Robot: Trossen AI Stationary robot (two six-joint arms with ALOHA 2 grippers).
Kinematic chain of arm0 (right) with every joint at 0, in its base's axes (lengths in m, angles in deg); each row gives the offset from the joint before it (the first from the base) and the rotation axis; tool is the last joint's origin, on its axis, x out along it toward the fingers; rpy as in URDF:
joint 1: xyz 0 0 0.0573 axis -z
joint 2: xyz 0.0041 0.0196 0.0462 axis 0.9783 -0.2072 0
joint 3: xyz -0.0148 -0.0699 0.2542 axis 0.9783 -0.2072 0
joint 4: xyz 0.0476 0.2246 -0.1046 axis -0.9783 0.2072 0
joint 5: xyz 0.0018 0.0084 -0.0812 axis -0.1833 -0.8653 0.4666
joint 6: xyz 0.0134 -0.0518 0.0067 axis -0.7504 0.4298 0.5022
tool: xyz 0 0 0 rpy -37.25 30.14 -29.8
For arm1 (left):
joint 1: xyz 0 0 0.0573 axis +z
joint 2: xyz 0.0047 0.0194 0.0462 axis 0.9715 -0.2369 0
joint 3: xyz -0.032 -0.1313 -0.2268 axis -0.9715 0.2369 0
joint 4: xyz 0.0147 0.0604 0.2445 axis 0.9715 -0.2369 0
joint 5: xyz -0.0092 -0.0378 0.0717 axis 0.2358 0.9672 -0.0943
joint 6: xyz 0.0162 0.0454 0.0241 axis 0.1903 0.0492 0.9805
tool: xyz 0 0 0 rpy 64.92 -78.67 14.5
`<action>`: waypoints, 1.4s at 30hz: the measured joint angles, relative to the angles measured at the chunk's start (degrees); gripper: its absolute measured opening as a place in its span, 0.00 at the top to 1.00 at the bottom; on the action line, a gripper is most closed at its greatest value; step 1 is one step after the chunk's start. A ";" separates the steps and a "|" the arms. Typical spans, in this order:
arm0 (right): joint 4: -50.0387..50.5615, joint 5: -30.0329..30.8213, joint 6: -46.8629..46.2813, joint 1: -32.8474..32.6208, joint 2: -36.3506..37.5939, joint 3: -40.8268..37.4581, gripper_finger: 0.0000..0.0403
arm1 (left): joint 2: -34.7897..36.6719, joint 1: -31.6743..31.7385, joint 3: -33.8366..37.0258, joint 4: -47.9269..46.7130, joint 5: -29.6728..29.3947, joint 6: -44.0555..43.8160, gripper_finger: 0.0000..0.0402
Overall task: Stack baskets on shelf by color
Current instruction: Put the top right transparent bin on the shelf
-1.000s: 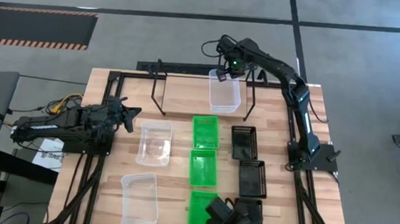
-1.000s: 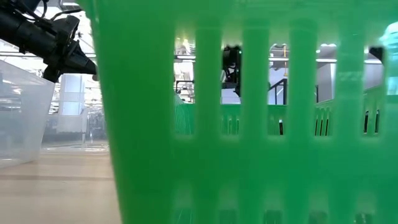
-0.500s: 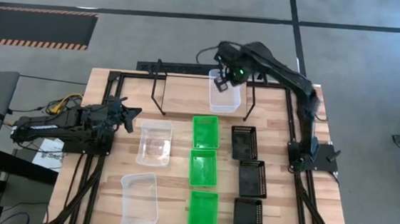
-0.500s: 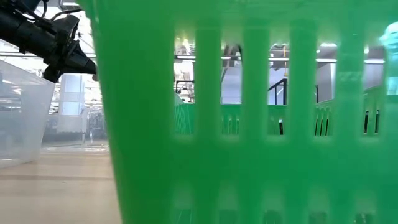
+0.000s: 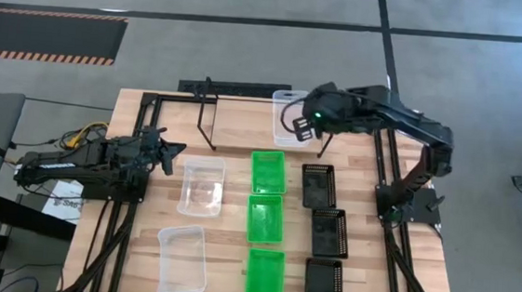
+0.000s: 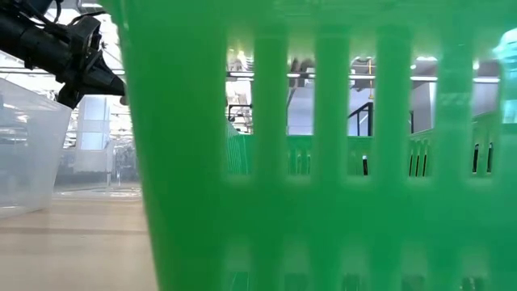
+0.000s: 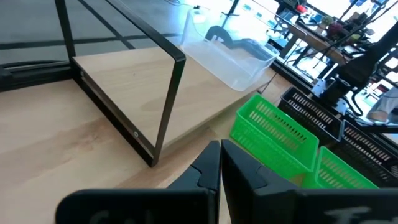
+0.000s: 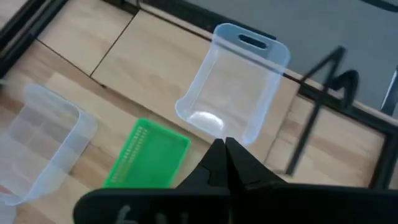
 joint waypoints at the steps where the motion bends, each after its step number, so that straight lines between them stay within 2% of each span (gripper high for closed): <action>1: -1.16 -1.20 1.85 1.21 -0.83 -0.04 1.00 | 0.00 -0.01 0.00 0.00 0.03 0.00 1.00; 6: -11.80 -11.66 15.08 8.34 -7.30 -0.03 1.00 | 0.02 -0.01 0.00 0.00 0.02 -0.04 1.00; 11: -19.48 -22.89 23.51 14.96 -14.10 -0.05 1.00 | 0.00 -0.01 0.00 0.00 0.01 -0.70 1.00; 17: -19.44 -28.27 27.05 20.64 -19.40 -0.06 1.00 | 0.00 -0.01 0.00 -0.02 -0.01 -0.83 1.00; 25: -18.96 -28.77 28.73 23.58 -20.70 0.04 1.00 | 0.00 -0.01 0.00 -0.07 -1.34 -0.76 1.00; 34: -13.40 -20.21 27.37 25.15 -21.98 -0.06 1.00 | 0.02 0.00 0.00 -0.07 -1.41 -0.87 1.00; 42: -11.50 -20.76 27.77 24.71 -27.42 -0.24 1.00 | 0.01 0.01 0.00 -0.04 -1.41 -0.94 1.00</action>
